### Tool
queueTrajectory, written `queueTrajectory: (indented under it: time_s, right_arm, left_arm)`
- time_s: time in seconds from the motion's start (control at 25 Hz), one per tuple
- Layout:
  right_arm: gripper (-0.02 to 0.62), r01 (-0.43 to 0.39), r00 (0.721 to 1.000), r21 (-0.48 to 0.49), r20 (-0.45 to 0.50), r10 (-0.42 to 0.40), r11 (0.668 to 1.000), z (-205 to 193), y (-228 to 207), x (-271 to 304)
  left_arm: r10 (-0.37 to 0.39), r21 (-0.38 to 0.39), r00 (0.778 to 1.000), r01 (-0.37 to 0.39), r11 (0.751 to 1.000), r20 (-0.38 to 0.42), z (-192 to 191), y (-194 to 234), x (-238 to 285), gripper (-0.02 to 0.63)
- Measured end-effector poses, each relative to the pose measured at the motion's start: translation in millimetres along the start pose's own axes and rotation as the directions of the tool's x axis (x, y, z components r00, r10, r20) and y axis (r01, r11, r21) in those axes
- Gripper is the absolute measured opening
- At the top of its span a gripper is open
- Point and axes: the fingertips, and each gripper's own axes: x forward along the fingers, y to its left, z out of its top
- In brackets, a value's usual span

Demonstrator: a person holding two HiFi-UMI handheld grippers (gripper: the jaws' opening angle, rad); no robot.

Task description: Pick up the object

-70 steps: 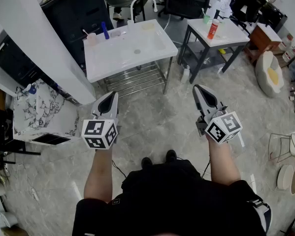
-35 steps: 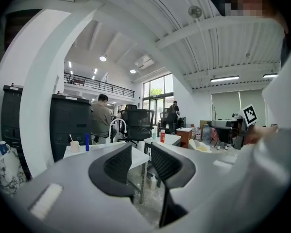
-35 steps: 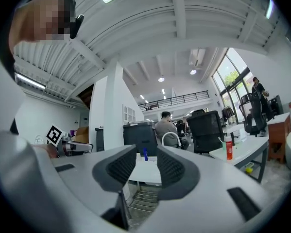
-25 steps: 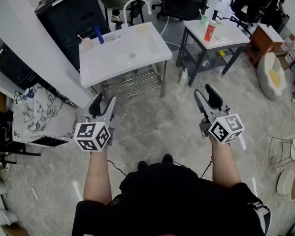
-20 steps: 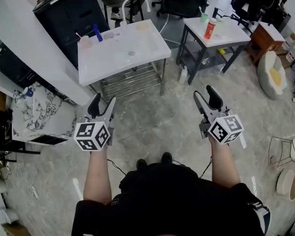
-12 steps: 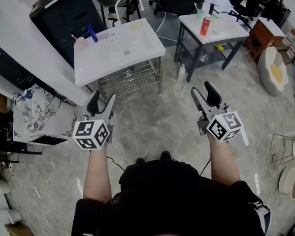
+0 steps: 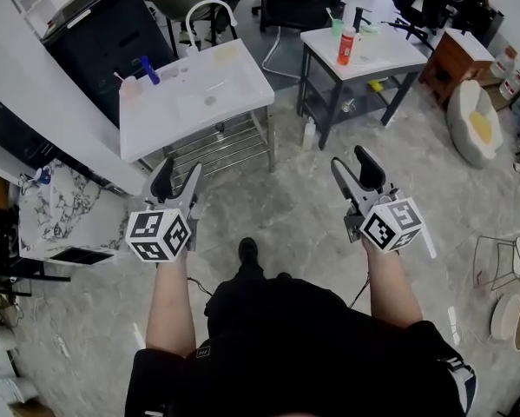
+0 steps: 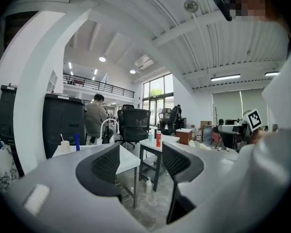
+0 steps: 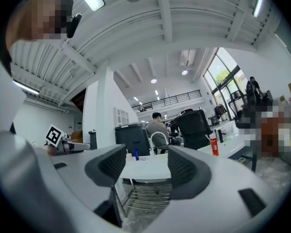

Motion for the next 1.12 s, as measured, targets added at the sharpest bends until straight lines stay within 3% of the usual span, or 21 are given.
queueTrajectory:
  time_s: [0.28,0.56,0.8,0.96,1.12]
  right_arm:
    - [0.235,0.024,1.000,-0.006,-0.008,-0.024,1.000,3,-20,11]
    - [0.235,0.053,0.998,-0.021,-0.040,-0.054,0.998,-4,-52,48]
    - [0.235,0.062,0.994,-0.021,-0.088,-0.063,0.998,-15,-87,115]
    - [0.235,0.051,0.993,-0.023,-0.110,-0.053,0.998,-15,-108,168]
    - [0.235,0.033,0.993,-0.016,-0.113,-0.035,0.999,-15,-126,222]
  left_arm:
    - [-0.028,-0.019,1.000,0.028,0.999,-0.007,0,6,33,0.259]
    - [-0.056,0.015,0.998,0.056,0.998,-0.012,-3,21,96,0.258]
    - [-0.098,-0.026,0.995,0.098,0.995,-0.020,-12,50,169,0.258]
    - [-0.175,-0.048,0.985,0.175,0.983,0.012,-1,62,213,0.251]
    - [-0.225,-0.047,0.974,0.225,0.973,0.004,5,81,254,0.189]
